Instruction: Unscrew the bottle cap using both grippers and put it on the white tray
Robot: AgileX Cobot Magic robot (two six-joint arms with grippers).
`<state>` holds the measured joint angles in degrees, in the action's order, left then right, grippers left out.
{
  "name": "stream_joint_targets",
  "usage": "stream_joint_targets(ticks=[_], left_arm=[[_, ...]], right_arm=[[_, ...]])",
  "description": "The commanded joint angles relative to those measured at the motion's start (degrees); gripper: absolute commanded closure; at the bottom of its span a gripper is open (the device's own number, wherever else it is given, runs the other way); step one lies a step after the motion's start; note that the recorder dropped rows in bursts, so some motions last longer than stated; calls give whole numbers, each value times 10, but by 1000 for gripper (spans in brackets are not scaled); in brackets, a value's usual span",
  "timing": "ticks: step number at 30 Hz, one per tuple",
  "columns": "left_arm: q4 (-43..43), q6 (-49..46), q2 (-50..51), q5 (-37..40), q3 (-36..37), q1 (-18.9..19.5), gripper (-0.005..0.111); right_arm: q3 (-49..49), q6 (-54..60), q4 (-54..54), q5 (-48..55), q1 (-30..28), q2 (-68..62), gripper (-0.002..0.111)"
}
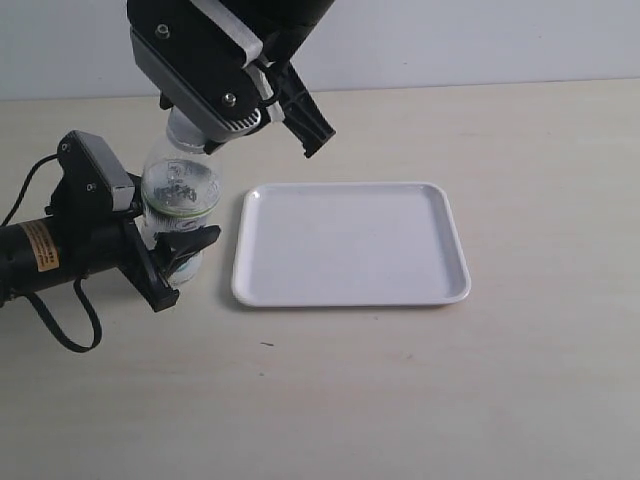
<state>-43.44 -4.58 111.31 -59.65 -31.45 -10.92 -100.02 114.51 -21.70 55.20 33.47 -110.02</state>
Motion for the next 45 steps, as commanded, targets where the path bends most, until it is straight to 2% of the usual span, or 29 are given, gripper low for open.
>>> stream_joint_targets(ticks=[1,3,6,9,14,18,22,29,39,45], left_arm=[[17,16,-7,-51,-5,0,107],[17,16,-7,-51,-5,0,107],[17,16,-7,-51,-5,0,107],[17,16,-7,-51,-5,0,107],[17,16,-7,-51,-5,0,107],[18,16,-7,-51,-5,0,107],[18,16,-7,-51,-5,0,107],[18,16,-7,-51,-5,0,107],[20,40,-7,-43,-5,0,107],[22,46,8,-48,-5,0,107]], right_arm=[[1,8,13,9,-1,1,108],[1,8,12,9,-1,1,106],[1,8,9,8,-1,1,97],[1,8,9,8,-1,1,84],[1,8,7,4,-1,1,52],[1,8,7,2,-1,1,40],[1,-18,5,-11,-1,1,35],[1,-136,-23,-17,-1,1,33],[1,-397,-110,-55,-1,1,33],[1,-571,-117,-92,-1,1,33]])
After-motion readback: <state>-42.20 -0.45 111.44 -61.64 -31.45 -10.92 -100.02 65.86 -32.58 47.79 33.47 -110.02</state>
